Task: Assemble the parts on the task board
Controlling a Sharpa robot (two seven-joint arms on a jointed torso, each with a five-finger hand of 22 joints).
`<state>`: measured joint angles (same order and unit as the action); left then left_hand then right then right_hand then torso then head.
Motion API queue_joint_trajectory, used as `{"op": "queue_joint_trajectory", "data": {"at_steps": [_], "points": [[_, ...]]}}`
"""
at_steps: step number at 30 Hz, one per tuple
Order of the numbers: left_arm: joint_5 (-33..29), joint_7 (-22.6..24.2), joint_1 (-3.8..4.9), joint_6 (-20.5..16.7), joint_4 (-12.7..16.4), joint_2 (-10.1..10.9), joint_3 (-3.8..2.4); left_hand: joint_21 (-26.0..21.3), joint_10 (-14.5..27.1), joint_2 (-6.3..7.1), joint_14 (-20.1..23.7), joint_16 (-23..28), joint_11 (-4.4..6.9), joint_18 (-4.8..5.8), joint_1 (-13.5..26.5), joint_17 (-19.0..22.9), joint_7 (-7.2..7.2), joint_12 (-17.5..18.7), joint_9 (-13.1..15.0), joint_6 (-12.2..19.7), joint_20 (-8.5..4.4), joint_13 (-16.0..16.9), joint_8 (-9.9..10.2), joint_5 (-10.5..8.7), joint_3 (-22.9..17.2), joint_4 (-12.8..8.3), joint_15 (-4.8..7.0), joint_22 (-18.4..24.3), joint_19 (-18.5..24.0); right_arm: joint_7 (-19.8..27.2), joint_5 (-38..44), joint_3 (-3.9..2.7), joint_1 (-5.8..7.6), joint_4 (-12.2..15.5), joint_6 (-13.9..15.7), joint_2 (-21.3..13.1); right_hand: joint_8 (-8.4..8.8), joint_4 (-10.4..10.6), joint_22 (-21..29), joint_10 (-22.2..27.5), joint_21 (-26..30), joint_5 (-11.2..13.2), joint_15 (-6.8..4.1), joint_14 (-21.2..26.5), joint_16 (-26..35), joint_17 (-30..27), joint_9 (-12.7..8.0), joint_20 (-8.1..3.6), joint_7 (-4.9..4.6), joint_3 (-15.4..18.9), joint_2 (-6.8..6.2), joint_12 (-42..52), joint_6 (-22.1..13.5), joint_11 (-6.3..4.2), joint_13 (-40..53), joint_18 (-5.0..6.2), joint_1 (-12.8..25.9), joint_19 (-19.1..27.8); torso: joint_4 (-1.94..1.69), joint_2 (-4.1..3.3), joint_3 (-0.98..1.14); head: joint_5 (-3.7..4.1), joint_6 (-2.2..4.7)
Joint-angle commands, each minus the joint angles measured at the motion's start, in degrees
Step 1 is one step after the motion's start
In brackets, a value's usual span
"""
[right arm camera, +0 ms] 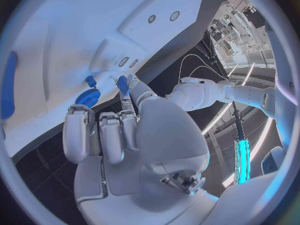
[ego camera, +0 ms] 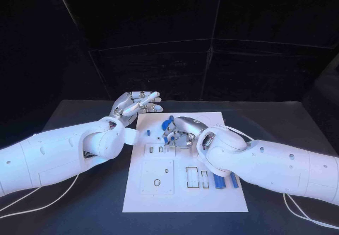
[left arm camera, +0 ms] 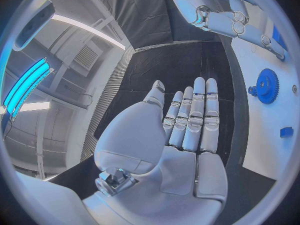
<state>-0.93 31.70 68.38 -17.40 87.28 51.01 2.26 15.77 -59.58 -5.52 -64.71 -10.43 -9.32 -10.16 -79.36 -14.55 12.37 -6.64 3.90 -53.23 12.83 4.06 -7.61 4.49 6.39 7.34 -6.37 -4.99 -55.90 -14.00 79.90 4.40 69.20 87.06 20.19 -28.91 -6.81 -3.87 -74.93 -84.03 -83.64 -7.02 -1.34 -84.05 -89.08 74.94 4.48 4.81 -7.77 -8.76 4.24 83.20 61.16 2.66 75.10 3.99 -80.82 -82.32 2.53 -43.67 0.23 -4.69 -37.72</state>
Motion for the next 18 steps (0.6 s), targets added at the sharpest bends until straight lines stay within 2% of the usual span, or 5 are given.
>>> {"op": "queue_joint_trajectory", "data": {"at_steps": [1, 18], "points": [[0.1, 0.8, 0.13, 0.4, 0.0, -0.1, -0.06, -0.4, -0.4, -0.36, -0.4, 0.1, 0.04, -0.4, -0.1, -0.1, -0.07, 0.4, -0.1, -0.3, -0.07, 0.0, 0.3, 0.27, 0.0, -0.2, 0.01, 0.0, -0.4, -1.8, 2.3, 0.05, 0.01, -0.1, -1.7, 0.4, -0.21, 0.1, -0.3, -0.8, -0.1, -0.2, -0.36, -5.6, -0.2, 13.4, 0.1, -0.28, 0.69, -0.4, -0.01, -0.1, 1.2, -0.34, 8.5, -0.94, 0.5, -0.2, 0.06, 0.02, 0.01, -0.11, -0.14], [0.1, 0.7, 0.16, 0.5, -0.1, -0.2, -0.06, -0.4, -0.4, -0.36, -0.4, 0.1, 0.04, -0.4, -0.1, -0.1, -0.07, 0.4, -0.1, -0.3, -0.07, 0.0, 0.3, 0.27, 0.0, -0.2, 0.01, 0.0, -0.4, -2.1, 2.9, 0.21, -0.64, -1.6, -3.6, 1.8, -0.21, 0.2, -0.2, -0.7, 0.0, -0.2, -0.35, -5.6, -0.1, 13.3, 0.1, -0.27, 0.69, -0.4, -0.22, -0.2, 1.2, -0.33, 8.4, -0.92, 0.7, -0.1, 0.1, -0.01, 0.03, -0.58, -0.75]]}}
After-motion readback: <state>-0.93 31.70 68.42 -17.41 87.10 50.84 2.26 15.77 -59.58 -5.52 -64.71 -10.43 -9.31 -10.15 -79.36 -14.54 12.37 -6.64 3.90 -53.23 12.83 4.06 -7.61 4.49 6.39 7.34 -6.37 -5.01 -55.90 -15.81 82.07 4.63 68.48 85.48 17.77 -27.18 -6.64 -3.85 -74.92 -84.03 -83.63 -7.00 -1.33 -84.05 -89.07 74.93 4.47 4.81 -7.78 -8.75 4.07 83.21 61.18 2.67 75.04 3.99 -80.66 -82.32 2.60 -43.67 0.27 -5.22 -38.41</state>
